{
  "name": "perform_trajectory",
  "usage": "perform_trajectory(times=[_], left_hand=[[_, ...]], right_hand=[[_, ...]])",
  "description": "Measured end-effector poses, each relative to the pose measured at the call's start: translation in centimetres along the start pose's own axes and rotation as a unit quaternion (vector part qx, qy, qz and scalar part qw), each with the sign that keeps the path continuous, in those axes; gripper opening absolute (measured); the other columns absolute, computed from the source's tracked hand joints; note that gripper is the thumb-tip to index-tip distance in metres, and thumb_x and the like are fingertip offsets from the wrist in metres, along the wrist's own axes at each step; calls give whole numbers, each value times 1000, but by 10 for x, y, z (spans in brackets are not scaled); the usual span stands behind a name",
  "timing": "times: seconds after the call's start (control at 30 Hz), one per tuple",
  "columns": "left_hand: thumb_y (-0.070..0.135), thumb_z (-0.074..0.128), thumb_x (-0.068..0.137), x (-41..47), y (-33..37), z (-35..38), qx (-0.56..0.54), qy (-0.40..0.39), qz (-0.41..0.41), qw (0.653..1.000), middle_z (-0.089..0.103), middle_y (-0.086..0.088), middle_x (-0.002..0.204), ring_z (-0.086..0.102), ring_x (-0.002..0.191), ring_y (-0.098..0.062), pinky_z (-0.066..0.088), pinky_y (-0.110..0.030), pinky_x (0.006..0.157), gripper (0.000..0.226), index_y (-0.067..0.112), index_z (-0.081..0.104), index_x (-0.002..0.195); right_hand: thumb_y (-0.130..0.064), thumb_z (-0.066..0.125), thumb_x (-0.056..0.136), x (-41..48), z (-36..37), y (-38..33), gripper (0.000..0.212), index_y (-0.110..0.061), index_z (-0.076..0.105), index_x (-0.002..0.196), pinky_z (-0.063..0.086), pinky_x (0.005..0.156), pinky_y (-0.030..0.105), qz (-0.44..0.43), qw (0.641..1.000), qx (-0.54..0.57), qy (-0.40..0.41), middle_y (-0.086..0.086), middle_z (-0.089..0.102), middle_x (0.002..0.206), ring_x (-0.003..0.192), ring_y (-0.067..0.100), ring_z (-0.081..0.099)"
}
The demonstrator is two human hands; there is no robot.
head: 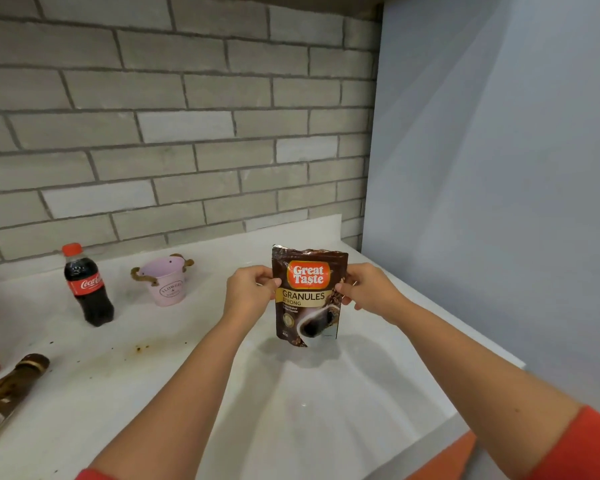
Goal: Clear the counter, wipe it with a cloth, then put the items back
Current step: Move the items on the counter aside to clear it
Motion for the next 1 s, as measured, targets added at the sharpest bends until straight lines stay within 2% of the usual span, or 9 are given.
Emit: perform_trajectory(times=[0.17,0.3,0.43,0.57,0.63,0.77,0.83,0.93,1.0], left_hand=[[5,54,92,27,13,28,11,-11,-2,1000,61,-7,83,58,61,-10,45,-16,55,14,2,67,98],[6,49,94,58,17,49,17,-17,-1,1000,65,-11,87,60,67,-16,54,-33,74,19,2,67,98],[7,49,94,84,20,73,0,-25,-8,1000,64,-11,88,60,73,-19,55,-34,80,20,1,66,101],[11,51,93,108,21,100,-5,-41,-30,999,67,-14,102,63,94,-28,52,-43,92,23,3,64,110],[12,50,93,122,21,114,-4,-52,-43,998,66,-15,110,61,104,-29,50,-43,95,25,4,62,114],[14,50,93,151,23,140,-10,-51,-80,995,64,-13,113,59,105,-28,50,-40,94,25,5,61,114],[13,50,93,165,23,154,-33,-57,-112,991,63,-13,116,59,107,-28,50,-38,93,27,5,59,118],[9,54,93,186,19,172,-133,-65,-179,973,60,-15,122,59,111,-28,49,-35,93,34,1,51,125],[8,56,91,197,14,183,-184,-58,-211,958,56,-16,128,57,114,-29,48,-36,94,45,0,43,133]], right_hand=[[-14,50,95,31,-19,18,26,-8,59,120,49,61,25,2,1000,26,8,14,68,100,80,18,60],[-13,49,96,58,-30,31,24,-5,60,115,50,62,29,18,999,39,30,16,69,98,76,18,60],[-12,47,96,82,-42,43,29,-12,57,123,50,60,27,20,997,47,52,13,67,95,72,16,59],[-11,47,96,111,-54,55,29,-11,58,124,53,67,34,27,996,53,68,14,66,96,75,18,58],[-11,47,96,130,-59,62,27,-9,59,121,54,67,35,27,996,53,72,14,65,93,76,20,59],[-8,46,95,171,-66,78,25,-5,60,116,49,57,28,21,996,55,74,11,62,87,76,22,57],[-6,46,95,191,-68,87,24,-3,62,113,48,56,29,21,995,58,74,12,61,85,75,24,57],[-6,46,94,223,-71,101,21,-1,64,106,56,71,39,28,995,60,80,18,64,86,77,32,61],[-6,47,93,243,-72,112,21,-1,66,101,56,80,47,33,993,69,84,22,68,89,83,37,65]])
Point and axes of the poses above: each hand's wrist, its own x-axis towards the middle knuckle, its own z-axis out of the palm, y = z × x, the point moved 5 cm from there along x, towards the middle knuckle
